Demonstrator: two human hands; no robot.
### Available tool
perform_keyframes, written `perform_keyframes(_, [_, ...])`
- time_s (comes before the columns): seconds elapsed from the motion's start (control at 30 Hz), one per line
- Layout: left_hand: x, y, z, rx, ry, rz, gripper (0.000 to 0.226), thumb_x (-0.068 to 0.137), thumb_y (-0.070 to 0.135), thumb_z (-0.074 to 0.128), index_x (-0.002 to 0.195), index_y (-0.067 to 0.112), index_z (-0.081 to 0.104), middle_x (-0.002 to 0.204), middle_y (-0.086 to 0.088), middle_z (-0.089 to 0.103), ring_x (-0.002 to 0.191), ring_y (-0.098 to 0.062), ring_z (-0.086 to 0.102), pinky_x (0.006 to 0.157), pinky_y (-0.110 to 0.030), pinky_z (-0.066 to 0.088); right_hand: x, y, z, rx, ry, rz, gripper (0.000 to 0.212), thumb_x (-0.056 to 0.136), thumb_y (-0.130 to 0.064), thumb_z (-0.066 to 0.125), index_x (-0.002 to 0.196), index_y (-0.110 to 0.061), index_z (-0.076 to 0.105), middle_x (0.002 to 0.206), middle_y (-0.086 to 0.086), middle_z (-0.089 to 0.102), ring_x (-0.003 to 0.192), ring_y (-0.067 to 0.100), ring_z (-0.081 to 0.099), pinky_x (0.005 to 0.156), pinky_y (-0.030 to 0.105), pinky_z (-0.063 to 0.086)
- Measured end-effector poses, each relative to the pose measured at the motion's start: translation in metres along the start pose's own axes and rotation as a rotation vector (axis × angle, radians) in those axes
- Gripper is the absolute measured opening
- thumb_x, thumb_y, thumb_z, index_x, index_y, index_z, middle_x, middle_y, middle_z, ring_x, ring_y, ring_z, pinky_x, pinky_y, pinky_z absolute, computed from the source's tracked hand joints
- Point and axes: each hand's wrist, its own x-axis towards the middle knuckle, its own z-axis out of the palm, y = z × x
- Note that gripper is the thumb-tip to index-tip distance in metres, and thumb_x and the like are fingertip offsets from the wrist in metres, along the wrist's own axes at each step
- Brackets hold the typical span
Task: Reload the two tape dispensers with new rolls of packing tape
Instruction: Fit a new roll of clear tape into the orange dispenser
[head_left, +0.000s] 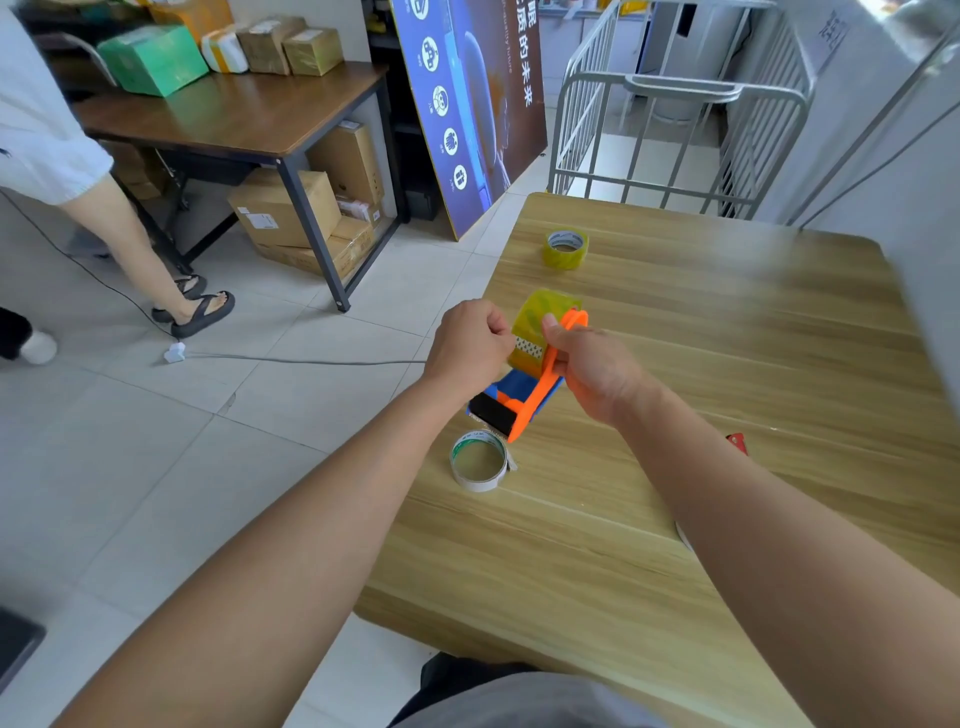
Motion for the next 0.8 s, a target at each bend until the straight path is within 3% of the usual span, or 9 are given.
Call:
perform_keyframes(0.07, [0.001, -0.001, -0.002, 0.021, -0.029, 0.017, 0.006, 0.080, 0.006, 0.057, 0.078, 0.009, 0.062, 0.066, 0.007, 0.054, 0.071, -0.018, 0.055, 0.064, -0.028, 0.045, 0.001, 0.000, 0.000, -0.011, 0.013, 0.008, 0.058, 0.090, -0.032, 0.059, 0.119, 0.016, 0.045, 0.115, 0.027, 0.060, 0.111, 0.040, 0.058, 0.103, 0.054, 0.041])
perform_keyframes(0.17, [0.001, -0.001, 0.000, 0.025, -0.073, 0.047, 0.006, 0.080, 0.009, 0.058, 0.077, 0.013, 0.058, 0.067, 0.009, 0.052, 0.069, -0.016, 0.052, 0.058, -0.026, 0.043, 0.001, 0.000, 0.005, -0.019, 0.051, 0.042, 0.052, 0.090, -0.035, 0.059, 0.113, 0.012, 0.052, 0.102, 0.019, 0.059, 0.098, 0.035, 0.059, 0.103, 0.053, 0.042])
perform_keyframes(0.27, [0.003, -0.003, -0.001, -0.045, -0.040, 0.046, 0.005, 0.083, 0.011, 0.058, 0.079, 0.013, 0.057, 0.071, 0.007, 0.054, 0.072, -0.016, 0.054, 0.063, -0.029, 0.047, 0.004, -0.002, 0.005, -0.054, 0.074, 0.044, 0.036, 0.088, -0.042, 0.057, 0.095, -0.007, 0.056, 0.095, 0.013, 0.058, 0.097, 0.034, 0.059, 0.104, 0.054, 0.040])
perform_keyframes(0.4, [0.002, -0.005, -0.005, -0.146, -0.120, -0.009, 0.031, 0.076, 0.033, 0.072, 0.097, 0.016, 0.056, 0.096, 0.003, 0.060, 0.085, -0.016, 0.058, 0.073, -0.030, 0.048, 0.007, -0.008, 0.003, -0.076, 0.121, 0.090, 0.051, 0.086, -0.050, 0.055, 0.109, -0.005, 0.061, 0.121, 0.017, 0.062, 0.114, 0.034, 0.058, 0.103, 0.049, 0.043])
perform_keyframes(0.53, [-0.003, 0.002, 0.002, -0.046, -0.075, 0.008, 0.037, 0.077, 0.036, 0.069, 0.105, 0.018, 0.053, 0.103, -0.001, 0.061, 0.092, -0.021, 0.061, 0.076, -0.038, 0.053, 0.003, -0.011, 0.006, -0.079, 0.060, 0.074, 0.055, 0.089, -0.046, 0.054, 0.116, 0.003, 0.059, 0.126, 0.027, 0.056, 0.101, 0.034, 0.060, 0.103, 0.052, 0.042])
perform_keyframes(0.6, [-0.004, 0.005, 0.002, 0.015, -0.051, -0.008, 0.037, 0.077, 0.036, 0.066, 0.107, 0.016, 0.054, 0.107, -0.004, 0.061, 0.096, -0.023, 0.060, 0.080, -0.041, 0.053, 0.005, -0.008, 0.004, -0.096, 0.024, 0.081, 0.043, 0.091, -0.041, 0.055, 0.103, 0.000, 0.064, 0.110, 0.021, 0.067, 0.085, 0.026, 0.066, 0.086, 0.048, 0.049])
perform_keyframes(0.67, [-0.003, 0.008, 0.001, 0.043, -0.036, -0.037, 0.031, 0.078, 0.034, 0.064, 0.102, 0.014, 0.058, 0.104, -0.005, 0.063, 0.095, -0.023, 0.061, 0.081, -0.042, 0.052, 0.004, -0.006, 0.003, -0.093, -0.009, 0.111, 0.026, 0.092, -0.039, 0.053, 0.080, -0.018, 0.061, 0.082, -0.002, 0.068, 0.060, 0.010, 0.062, 0.064, 0.032, 0.042])
perform_keyframes(0.73, [-0.003, 0.012, 0.001, 0.032, -0.039, -0.044, 0.024, 0.080, 0.028, 0.062, 0.094, 0.009, 0.064, 0.097, -0.009, 0.067, 0.088, -0.025, 0.061, 0.079, -0.042, 0.053, 0.005, -0.005, 0.002, -0.129, -0.005, 0.106, 0.023, 0.093, -0.038, 0.052, 0.078, -0.021, 0.057, 0.084, -0.006, 0.063, 0.063, 0.008, 0.059, 0.062, 0.027, 0.037])
perform_keyframes(0.8, [-0.004, 0.013, 0.001, 0.014, -0.060, -0.027, 0.019, 0.081, 0.018, 0.058, 0.083, 0.001, 0.066, 0.079, -0.016, 0.064, 0.070, -0.026, 0.055, 0.066, -0.040, 0.049, 0.005, -0.005, 0.002, -0.152, 0.003, 0.080, 0.021, 0.094, -0.037, 0.051, 0.082, -0.020, 0.057, 0.092, -0.001, 0.061, 0.074, 0.014, 0.058, 0.069, 0.029, 0.043])
